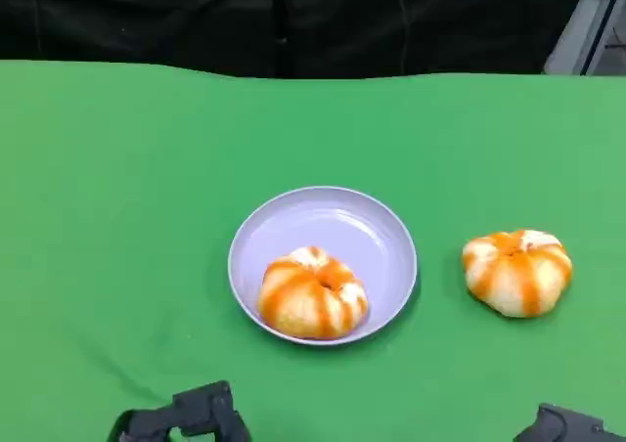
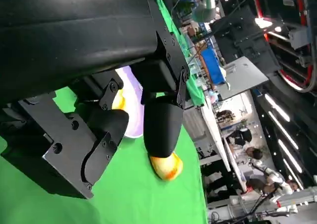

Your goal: Grasp the bread from the table and place it into the plate.

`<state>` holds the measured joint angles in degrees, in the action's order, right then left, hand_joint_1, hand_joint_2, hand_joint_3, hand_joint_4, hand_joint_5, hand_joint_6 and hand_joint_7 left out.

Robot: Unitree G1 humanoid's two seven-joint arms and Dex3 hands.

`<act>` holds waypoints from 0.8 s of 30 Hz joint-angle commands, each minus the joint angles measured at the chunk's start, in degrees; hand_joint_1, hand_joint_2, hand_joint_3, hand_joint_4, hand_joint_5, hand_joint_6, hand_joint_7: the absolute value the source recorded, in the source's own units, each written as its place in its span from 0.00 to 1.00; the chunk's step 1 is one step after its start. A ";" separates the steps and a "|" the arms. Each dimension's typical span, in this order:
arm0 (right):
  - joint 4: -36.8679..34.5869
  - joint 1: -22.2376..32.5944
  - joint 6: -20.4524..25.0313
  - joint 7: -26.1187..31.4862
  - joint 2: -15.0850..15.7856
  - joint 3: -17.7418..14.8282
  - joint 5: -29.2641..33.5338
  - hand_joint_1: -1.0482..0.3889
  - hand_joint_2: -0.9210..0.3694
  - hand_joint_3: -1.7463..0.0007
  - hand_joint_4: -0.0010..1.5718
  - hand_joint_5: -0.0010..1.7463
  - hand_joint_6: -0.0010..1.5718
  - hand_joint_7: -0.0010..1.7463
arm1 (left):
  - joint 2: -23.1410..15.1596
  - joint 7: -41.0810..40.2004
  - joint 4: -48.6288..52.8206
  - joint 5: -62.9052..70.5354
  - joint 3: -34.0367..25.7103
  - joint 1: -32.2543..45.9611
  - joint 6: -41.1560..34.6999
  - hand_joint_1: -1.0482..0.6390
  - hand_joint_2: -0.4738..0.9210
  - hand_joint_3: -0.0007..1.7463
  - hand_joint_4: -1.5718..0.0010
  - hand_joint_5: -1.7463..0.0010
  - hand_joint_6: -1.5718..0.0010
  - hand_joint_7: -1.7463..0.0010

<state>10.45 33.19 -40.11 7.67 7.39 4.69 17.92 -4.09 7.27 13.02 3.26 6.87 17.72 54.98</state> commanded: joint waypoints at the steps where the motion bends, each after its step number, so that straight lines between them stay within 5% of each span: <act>1: 3.17 0.37 3.12 -0.23 -1.47 0.30 1.00 0.74 0.61 0.17 0.58 0.84 0.60 0.64 | -1.90 1.39 1.61 -2.41 -0.80 -3.43 -0.66 0.68 0.51 0.94 0.38 0.05 0.40 0.15; 13: 5.10 0.23 5.73 1.46 -4.33 2.31 4.62 0.72 0.62 0.16 0.58 0.84 0.60 0.62 | -4.25 5.78 1.19 -8.49 -2.27 -4.55 -3.11 0.68 0.42 1.00 0.41 0.03 0.41 0.14; 17: 5.37 2.13 1.81 3.95 -3.40 3.90 10.28 0.67 0.65 0.15 0.61 0.79 0.62 0.60 | -5.41 7.31 -1.50 -11.48 -2.87 0.67 -1.81 0.68 0.54 0.93 0.37 0.07 0.39 0.18; 24: 0.85 -6.16 1.96 2.35 0.72 3.03 6.61 0.63 0.66 0.16 0.62 0.75 0.64 0.59 | -1.89 2.86 -8.45 -6.90 -4.87 3.10 -7.88 0.70 0.55 0.94 0.41 0.05 0.42 0.16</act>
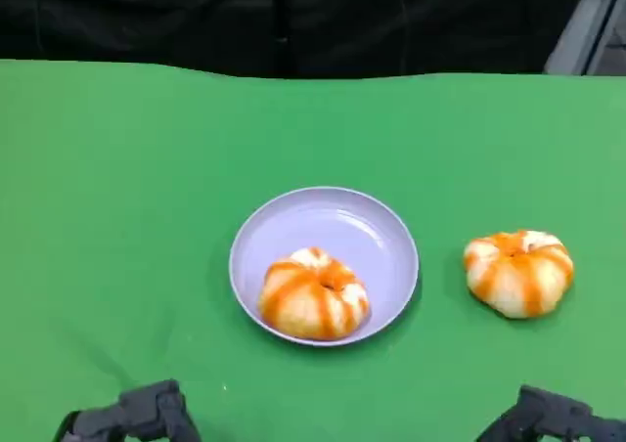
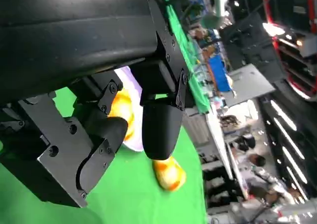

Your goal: Grasp the bread from the table and place it into the plate.

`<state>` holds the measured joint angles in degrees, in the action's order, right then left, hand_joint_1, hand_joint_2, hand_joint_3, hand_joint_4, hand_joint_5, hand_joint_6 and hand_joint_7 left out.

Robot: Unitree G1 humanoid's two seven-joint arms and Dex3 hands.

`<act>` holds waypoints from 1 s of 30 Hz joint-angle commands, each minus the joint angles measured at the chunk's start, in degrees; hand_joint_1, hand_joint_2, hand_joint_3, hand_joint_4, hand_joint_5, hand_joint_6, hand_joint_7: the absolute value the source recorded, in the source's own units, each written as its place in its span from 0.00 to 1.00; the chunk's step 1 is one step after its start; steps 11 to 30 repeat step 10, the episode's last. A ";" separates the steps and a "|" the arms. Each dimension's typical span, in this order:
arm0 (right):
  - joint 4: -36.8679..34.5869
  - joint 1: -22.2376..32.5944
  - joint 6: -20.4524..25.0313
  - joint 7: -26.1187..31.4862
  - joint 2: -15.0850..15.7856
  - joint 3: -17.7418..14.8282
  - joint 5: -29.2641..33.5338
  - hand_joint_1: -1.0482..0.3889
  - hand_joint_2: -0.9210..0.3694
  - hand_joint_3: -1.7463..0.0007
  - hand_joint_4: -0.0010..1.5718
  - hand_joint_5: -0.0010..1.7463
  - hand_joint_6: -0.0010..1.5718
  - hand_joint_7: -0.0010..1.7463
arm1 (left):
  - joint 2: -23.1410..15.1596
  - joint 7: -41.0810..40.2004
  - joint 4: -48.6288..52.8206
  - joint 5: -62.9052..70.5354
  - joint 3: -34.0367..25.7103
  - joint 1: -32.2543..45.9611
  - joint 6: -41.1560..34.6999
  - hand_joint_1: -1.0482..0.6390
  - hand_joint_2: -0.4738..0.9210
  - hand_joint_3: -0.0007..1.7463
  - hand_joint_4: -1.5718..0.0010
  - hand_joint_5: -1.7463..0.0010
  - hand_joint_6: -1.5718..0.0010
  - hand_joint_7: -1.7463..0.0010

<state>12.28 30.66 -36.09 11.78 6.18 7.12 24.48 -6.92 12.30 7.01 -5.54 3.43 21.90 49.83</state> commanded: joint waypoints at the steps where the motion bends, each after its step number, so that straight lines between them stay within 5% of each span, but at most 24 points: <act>1: -1.73 -4.93 -1.86 -2.08 2.13 0.46 -0.39 0.63 0.66 0.16 0.63 0.75 0.64 0.58 | 1.20 -2.62 -2.35 2.77 -1.76 -1.96 -3.23 0.70 0.54 0.94 0.41 0.05 0.42 0.16; 10: -7.70 -10.93 -1.45 -1.74 1.19 -0.57 -1.74 0.66 0.66 0.16 0.62 0.75 0.65 0.58 | 2.02 -5.12 2.67 7.30 -3.59 -9.04 -3.16 0.68 0.49 0.96 0.39 0.05 0.41 0.17; 30: -7.70 -10.93 -1.45 -1.74 1.19 -0.57 -1.74 0.66 0.66 0.16 0.62 0.75 0.65 0.58 | 2.02 -5.12 2.67 7.30 -3.59 -9.04 -3.16 0.68 0.49 0.96 0.39 0.05 0.41 0.17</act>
